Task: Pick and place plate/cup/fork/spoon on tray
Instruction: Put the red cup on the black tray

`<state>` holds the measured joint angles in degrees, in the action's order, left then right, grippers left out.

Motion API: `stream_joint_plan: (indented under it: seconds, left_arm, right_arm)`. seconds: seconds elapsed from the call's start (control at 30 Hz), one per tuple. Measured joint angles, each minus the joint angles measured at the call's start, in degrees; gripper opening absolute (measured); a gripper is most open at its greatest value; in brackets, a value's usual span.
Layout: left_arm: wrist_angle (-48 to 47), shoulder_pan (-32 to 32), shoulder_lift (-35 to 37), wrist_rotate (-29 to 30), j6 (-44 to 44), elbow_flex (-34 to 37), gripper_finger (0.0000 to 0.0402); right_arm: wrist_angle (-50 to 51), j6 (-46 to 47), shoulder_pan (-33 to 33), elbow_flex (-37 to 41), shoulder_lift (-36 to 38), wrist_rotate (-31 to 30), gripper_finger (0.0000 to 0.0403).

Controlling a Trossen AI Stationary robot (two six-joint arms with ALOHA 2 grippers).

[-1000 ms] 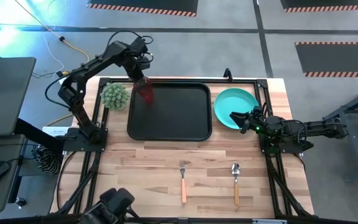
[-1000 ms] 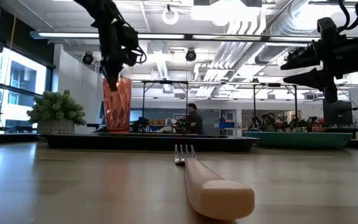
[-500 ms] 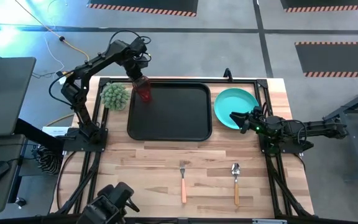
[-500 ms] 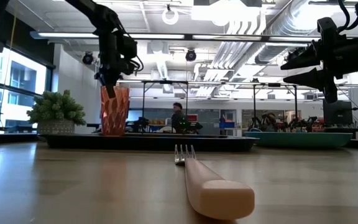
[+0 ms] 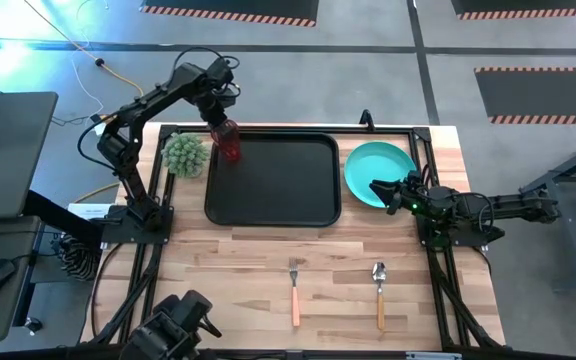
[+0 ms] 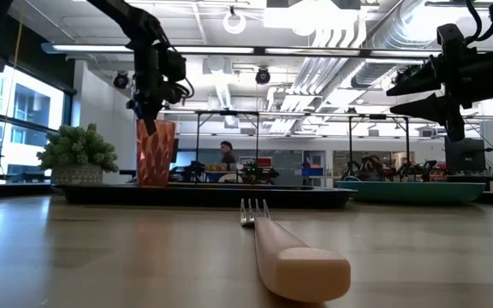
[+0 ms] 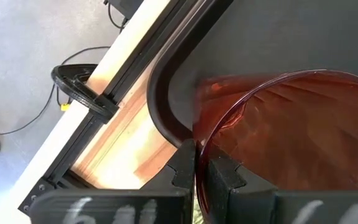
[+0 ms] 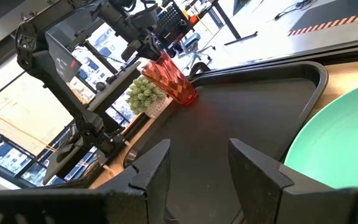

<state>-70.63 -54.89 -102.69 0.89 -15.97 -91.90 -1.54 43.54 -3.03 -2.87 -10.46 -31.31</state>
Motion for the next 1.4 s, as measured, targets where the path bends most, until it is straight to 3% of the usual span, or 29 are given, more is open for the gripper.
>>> stream_joint_plan:
  seconds: [0.2,0.7,1.4]
  left_arm:
    - [0.00,0.00,0.00,0.01,-0.04,0.00,0.0009]
    - [0.00,0.00,0.07,1.52,-0.03,0.00,0.0074]
    - [-0.15,-0.07,0.79,1.32,0.87,-1.70,0.0102]
  right_arm:
    - [0.00,0.06,0.00,0.00,-0.02,0.00,0.0151]
    - [0.00,0.03,0.00,0.00,-0.02,0.00,0.0151]
    - [0.00,0.01,0.00,0.00,-0.02,0.00,0.0151]
